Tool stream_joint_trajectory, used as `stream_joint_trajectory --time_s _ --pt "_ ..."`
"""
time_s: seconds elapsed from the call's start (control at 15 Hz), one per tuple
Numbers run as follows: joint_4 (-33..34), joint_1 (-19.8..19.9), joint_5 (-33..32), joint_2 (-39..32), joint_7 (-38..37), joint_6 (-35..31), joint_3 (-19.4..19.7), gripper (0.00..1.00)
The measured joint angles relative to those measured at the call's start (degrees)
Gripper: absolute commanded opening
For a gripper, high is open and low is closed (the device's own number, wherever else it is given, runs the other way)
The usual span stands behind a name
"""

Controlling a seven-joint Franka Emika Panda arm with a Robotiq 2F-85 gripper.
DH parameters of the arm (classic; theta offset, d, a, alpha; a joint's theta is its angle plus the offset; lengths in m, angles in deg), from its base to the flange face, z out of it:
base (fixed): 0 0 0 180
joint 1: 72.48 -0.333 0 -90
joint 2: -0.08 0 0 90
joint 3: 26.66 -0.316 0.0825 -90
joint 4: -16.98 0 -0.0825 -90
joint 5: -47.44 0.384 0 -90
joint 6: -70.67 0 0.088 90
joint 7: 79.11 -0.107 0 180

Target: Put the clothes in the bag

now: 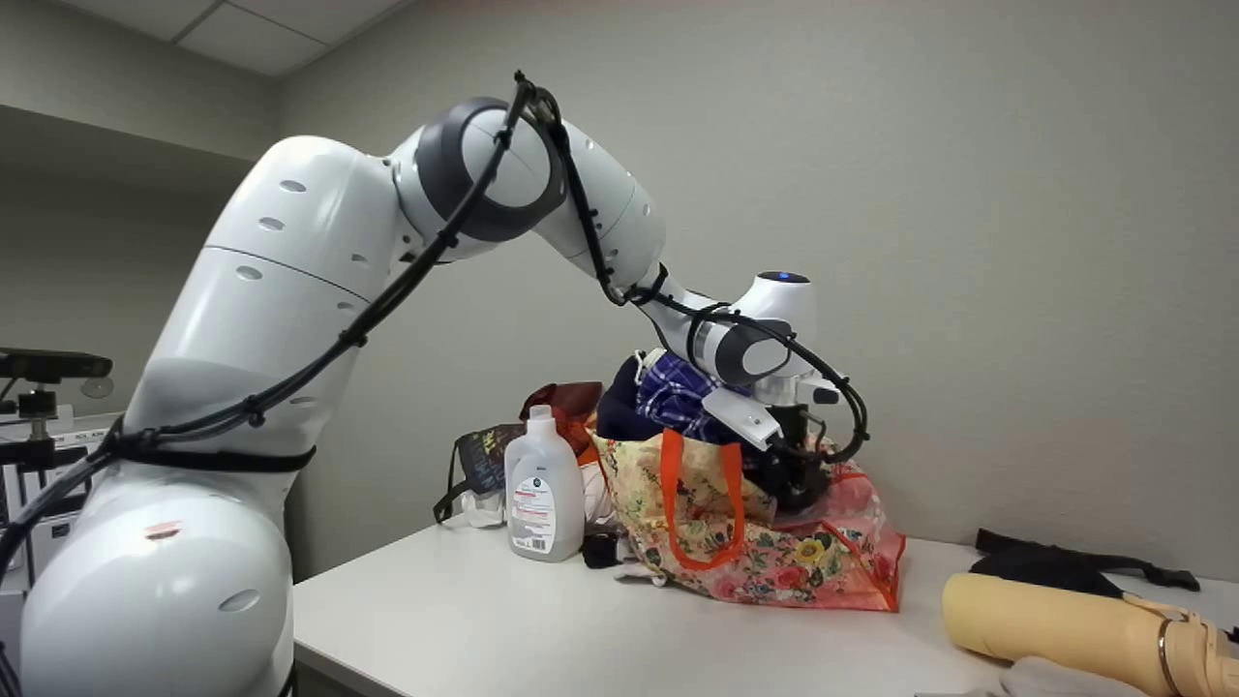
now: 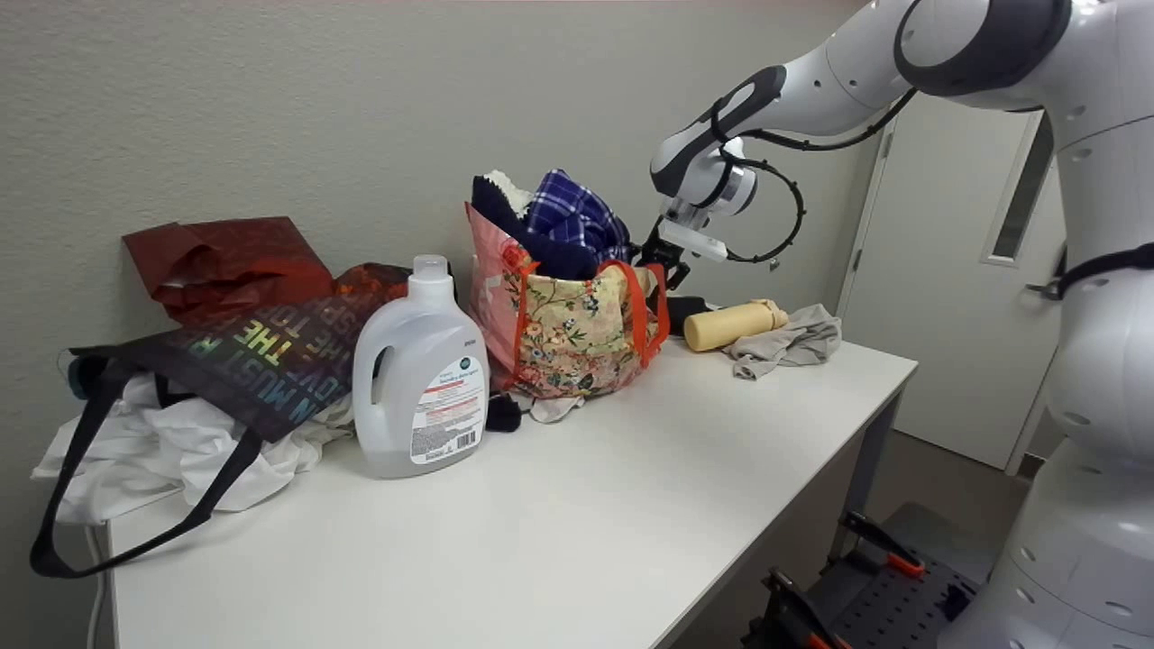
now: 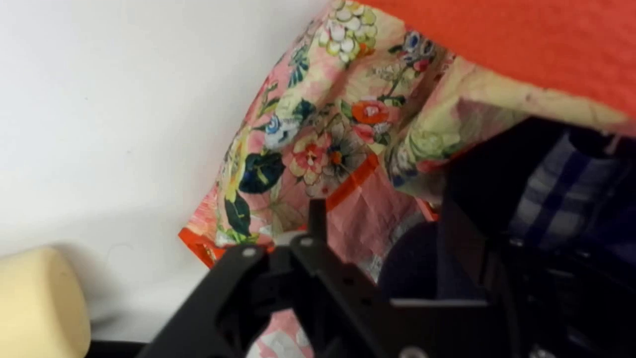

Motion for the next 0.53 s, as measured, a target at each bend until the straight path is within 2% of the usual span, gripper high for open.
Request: stream_joint_trajectory --time_s 0.27,0.53 --pt "0.95 -0.05 -0.08 -0.01 0.0 0.64 0.0 0.05" --pt "3.84 -0.28 -0.64 0.07 0.0 0.8 0.0 0.01"
